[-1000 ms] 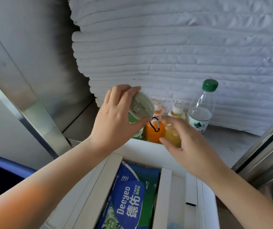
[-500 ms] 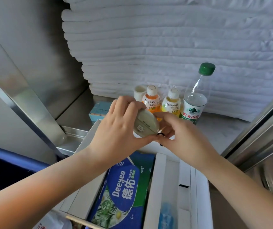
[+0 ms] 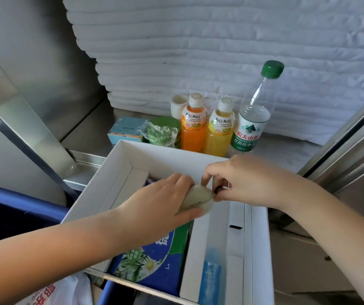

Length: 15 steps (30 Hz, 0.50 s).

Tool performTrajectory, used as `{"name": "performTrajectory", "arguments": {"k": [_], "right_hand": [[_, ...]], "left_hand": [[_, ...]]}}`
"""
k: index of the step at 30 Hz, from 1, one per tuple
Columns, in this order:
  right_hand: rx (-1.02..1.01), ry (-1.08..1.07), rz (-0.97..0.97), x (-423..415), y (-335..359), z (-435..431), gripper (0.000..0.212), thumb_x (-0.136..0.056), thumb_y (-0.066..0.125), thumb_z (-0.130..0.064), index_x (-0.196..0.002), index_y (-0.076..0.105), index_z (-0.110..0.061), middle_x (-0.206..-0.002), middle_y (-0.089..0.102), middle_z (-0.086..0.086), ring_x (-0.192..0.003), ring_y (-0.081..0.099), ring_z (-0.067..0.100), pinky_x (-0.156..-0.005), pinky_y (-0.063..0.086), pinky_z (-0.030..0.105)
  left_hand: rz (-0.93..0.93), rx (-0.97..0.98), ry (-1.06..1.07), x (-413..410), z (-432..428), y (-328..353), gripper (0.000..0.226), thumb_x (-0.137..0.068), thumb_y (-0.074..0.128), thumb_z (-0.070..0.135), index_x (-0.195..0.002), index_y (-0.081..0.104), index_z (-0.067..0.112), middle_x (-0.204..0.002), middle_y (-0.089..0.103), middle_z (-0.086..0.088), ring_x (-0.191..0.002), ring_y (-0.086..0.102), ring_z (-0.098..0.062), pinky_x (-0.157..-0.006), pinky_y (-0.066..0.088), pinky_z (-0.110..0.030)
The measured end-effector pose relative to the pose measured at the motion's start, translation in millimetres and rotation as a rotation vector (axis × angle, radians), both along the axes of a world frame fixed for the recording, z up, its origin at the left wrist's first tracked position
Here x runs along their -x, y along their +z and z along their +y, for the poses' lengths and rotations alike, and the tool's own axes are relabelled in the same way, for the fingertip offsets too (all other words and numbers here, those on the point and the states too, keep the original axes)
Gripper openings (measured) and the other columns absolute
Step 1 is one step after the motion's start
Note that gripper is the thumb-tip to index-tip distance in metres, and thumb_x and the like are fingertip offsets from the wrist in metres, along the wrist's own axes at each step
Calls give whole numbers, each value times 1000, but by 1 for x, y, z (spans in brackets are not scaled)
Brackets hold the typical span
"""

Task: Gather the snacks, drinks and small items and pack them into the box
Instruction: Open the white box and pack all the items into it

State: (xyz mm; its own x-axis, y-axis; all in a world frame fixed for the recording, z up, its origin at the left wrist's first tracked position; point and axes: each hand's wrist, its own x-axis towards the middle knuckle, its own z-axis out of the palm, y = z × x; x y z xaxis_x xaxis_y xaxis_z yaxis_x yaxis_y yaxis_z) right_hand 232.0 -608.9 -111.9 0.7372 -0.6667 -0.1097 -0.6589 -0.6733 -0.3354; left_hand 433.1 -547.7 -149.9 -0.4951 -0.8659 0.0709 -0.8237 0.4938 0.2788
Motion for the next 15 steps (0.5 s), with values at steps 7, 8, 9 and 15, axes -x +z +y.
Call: {"name": "performTrajectory", "arguments": {"k": [7,8,9,15], "right_hand": [[87,136,301,-6,-14,-4,14,-82,66,-24,-94,65,-31,-83,56,-15,-76,47,5,-51,26,16],[80,149,341,-6,-16,-5,14,-82,65,-22,-94,65,-29,-82,55,-14,-75,47,7,-50,26,17],[65,159,373,-6,-18,-6,14,-82,65,-19,-93,66,-27,-78,52,-14,-75,48,8,-50,26,17],[122,166,453,-3,-24,-14,11,-84,58,-12,-89,67,-17,-83,59,-5,-79,56,16,-53,27,21]], "left_hand": [[-33,-279,20,14,5,-20,35,-91,45,54,-111,46,26,-97,54,11,-81,54,-7,-72,48,-28],[-47,-278,18,17,5,-22,35,-90,46,55,-109,47,26,-94,54,11,-79,54,-6,-69,48,-26],[-60,-290,20,18,4,-23,36,-89,47,56,-108,47,25,-93,54,11,-78,54,-6,-69,48,-26],[-163,-365,80,27,1,-38,51,-84,40,70,-102,46,22,-83,57,8,-71,55,-7,-60,49,-27]]}}
